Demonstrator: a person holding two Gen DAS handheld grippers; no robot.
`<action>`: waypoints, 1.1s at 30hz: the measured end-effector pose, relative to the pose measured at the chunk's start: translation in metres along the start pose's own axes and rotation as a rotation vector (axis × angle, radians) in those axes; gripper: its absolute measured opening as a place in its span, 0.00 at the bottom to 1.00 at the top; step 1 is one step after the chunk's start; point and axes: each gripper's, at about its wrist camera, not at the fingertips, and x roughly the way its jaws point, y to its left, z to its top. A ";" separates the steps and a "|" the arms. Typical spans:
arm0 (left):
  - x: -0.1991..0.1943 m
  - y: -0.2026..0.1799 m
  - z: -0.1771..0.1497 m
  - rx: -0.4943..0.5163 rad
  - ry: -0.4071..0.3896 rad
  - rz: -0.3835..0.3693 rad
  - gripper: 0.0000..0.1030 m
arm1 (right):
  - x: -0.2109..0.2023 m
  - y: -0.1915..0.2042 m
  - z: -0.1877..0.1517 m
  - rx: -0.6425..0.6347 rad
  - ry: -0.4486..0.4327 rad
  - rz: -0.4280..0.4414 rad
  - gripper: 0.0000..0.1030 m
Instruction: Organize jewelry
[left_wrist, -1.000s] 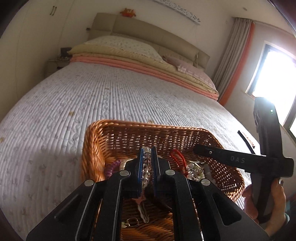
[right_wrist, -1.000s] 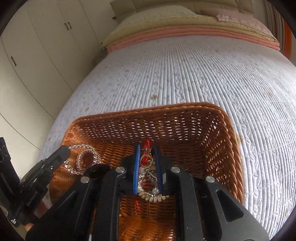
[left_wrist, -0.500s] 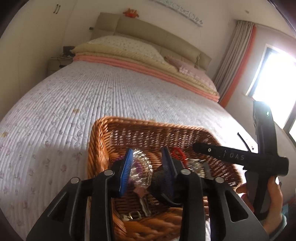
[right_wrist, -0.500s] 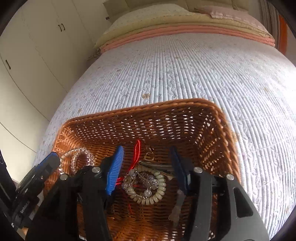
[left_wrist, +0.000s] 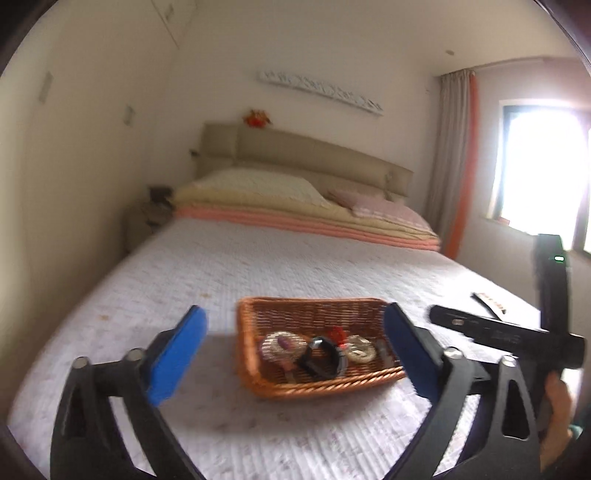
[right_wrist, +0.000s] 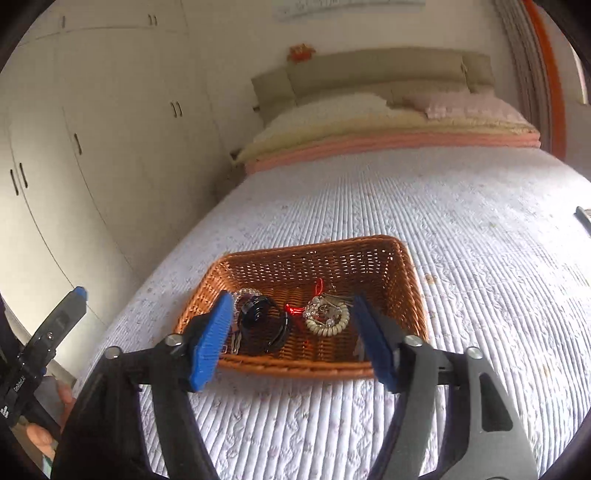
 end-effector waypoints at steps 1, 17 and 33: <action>-0.012 -0.003 -0.006 0.017 -0.029 0.033 0.92 | -0.010 0.002 -0.009 -0.009 -0.029 -0.014 0.71; -0.035 -0.014 -0.071 0.116 -0.080 0.272 0.92 | -0.055 0.038 -0.114 -0.198 -0.322 -0.190 0.92; -0.037 -0.015 -0.081 0.118 -0.089 0.259 0.93 | -0.055 0.031 -0.120 -0.165 -0.319 -0.162 0.92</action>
